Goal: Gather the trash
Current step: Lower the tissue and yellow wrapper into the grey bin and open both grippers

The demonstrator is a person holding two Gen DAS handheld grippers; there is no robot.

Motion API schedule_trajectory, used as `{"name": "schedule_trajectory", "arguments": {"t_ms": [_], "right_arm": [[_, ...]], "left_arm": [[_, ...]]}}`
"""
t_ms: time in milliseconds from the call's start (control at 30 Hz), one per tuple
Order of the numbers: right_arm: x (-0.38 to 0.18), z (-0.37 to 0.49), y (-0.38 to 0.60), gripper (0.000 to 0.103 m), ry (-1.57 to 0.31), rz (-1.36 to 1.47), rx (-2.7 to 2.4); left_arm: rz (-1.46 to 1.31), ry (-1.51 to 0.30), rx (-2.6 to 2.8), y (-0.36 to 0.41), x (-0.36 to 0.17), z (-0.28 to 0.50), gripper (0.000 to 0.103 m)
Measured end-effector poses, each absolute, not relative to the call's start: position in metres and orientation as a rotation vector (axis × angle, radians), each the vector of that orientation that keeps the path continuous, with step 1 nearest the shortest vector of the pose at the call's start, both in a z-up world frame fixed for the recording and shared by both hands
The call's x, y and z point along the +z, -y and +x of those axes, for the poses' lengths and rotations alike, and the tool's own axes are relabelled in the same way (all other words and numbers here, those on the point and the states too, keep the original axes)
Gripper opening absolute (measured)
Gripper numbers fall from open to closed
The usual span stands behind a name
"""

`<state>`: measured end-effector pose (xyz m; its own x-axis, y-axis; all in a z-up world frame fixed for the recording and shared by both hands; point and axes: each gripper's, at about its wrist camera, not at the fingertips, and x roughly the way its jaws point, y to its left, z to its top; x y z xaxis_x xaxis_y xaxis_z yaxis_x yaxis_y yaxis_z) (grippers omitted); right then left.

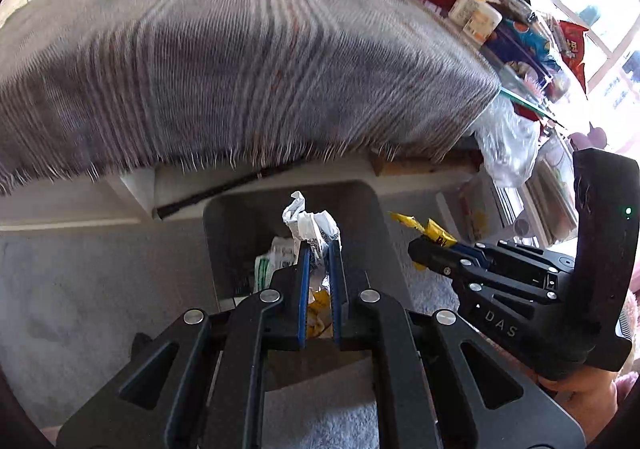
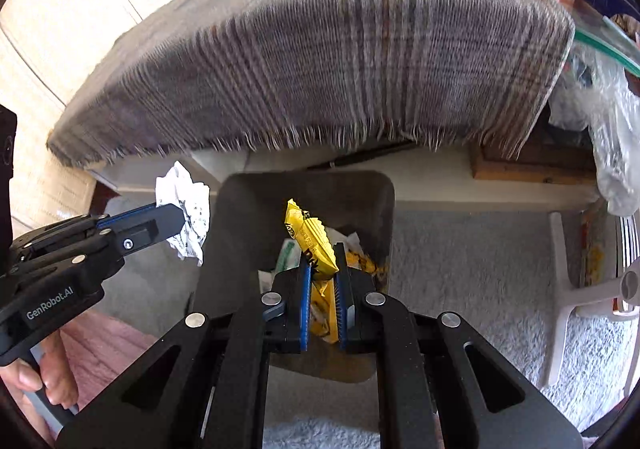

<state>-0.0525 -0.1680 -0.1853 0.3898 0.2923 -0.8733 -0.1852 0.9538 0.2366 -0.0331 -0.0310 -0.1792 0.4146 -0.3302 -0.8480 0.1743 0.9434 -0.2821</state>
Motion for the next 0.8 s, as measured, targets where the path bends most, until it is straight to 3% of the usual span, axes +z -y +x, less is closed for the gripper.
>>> {"name": "schedule_trajectory", "arguments": {"t_ms": [267,600,667,733,800], "right_arm": [[-0.225,-0.048,0.162,0.012,-1.235,0.109,0.315],[-0.237,-0.040,0.157,0.016,-1.275,0.100,0.327],[-0.239,-0.041,0.156,0.024,-1.282,0.093,0.329],[-0.240,-0.041,0.156,0.040,-1.277,0.080,0.329],[-0.241,-0.042,0.156,0.040,-1.272,0.067,0.333]], "left_arm": [[-0.181,-1.201,-0.359,0.034,-0.223,-0.020,0.008],[-0.179,-1.238,-0.348,0.036,-0.238,-0.009,0.014],[-0.188,-1.237,-0.342,0.034,-0.238,-0.008,0.020],[-0.195,-1.233,-0.335,0.032,-0.237,-0.007,0.025],[-0.206,-1.228,-0.326,0.029,-0.236,-0.006,0.033]]}}
